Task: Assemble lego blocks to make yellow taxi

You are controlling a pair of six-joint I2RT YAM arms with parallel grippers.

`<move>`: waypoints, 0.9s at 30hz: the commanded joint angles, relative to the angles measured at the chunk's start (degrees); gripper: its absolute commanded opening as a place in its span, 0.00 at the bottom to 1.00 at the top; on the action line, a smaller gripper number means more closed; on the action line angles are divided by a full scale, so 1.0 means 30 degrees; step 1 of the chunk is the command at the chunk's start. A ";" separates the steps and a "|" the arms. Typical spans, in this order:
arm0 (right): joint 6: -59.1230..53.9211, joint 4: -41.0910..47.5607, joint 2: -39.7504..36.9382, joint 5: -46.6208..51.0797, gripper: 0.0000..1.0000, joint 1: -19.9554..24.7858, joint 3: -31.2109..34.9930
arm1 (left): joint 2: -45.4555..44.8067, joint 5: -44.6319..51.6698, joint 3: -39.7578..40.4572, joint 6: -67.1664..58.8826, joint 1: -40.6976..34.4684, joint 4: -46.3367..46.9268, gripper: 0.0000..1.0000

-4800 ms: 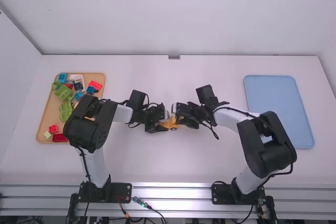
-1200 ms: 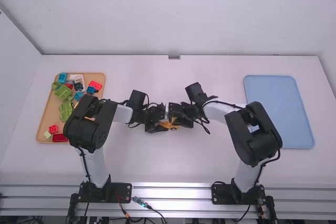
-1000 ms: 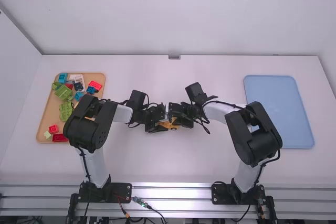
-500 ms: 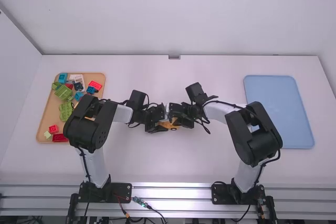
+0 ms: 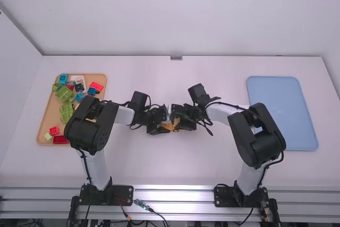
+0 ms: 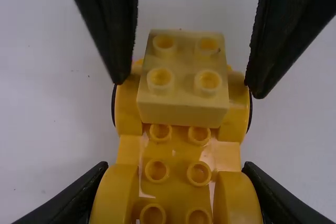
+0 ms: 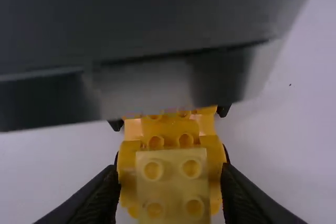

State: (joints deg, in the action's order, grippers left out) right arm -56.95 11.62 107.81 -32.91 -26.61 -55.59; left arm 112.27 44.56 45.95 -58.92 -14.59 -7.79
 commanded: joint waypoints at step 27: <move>-0.3446 0.1589 -0.0516 -0.5406 0.47 0.3264 0.0245 | 0.0713 -0.3666 -0.0686 -0.0291 -0.0036 0.0437 0.02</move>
State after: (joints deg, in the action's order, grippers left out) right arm -65.17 16.21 107.77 -45.56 -17.85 -55.59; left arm 112.27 44.51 45.95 -58.92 -14.57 -7.81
